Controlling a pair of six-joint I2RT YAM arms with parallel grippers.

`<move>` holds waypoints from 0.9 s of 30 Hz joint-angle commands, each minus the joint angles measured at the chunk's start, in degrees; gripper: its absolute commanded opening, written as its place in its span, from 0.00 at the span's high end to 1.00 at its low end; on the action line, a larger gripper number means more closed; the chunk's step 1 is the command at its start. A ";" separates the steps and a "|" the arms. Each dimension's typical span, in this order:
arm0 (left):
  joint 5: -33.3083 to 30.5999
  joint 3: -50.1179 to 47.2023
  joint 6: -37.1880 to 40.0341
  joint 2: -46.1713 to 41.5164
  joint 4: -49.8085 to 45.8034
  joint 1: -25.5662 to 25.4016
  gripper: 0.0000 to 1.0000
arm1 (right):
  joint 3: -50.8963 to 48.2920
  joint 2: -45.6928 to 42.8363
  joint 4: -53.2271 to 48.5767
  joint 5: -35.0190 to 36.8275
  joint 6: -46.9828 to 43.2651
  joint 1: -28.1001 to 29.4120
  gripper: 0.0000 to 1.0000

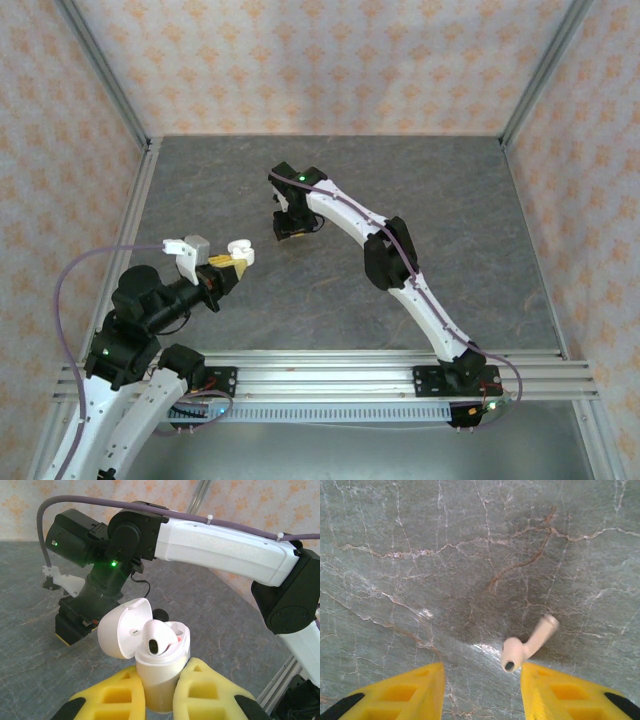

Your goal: Insert wireless bluetooth earbuds into charging case

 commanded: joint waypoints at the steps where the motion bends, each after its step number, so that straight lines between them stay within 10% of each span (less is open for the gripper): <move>1: -1.33 0.58 -0.54 -0.96 -0.59 0.42 1.00 | -0.63 0.17 -1.40 -2.30 1.89 -0.46 0.56; 27: -1.95 0.27 1.06 -1.15 -1.41 0.42 1.00 | 2.74 2.11 11.32 -7.49 4.13 -2.32 0.69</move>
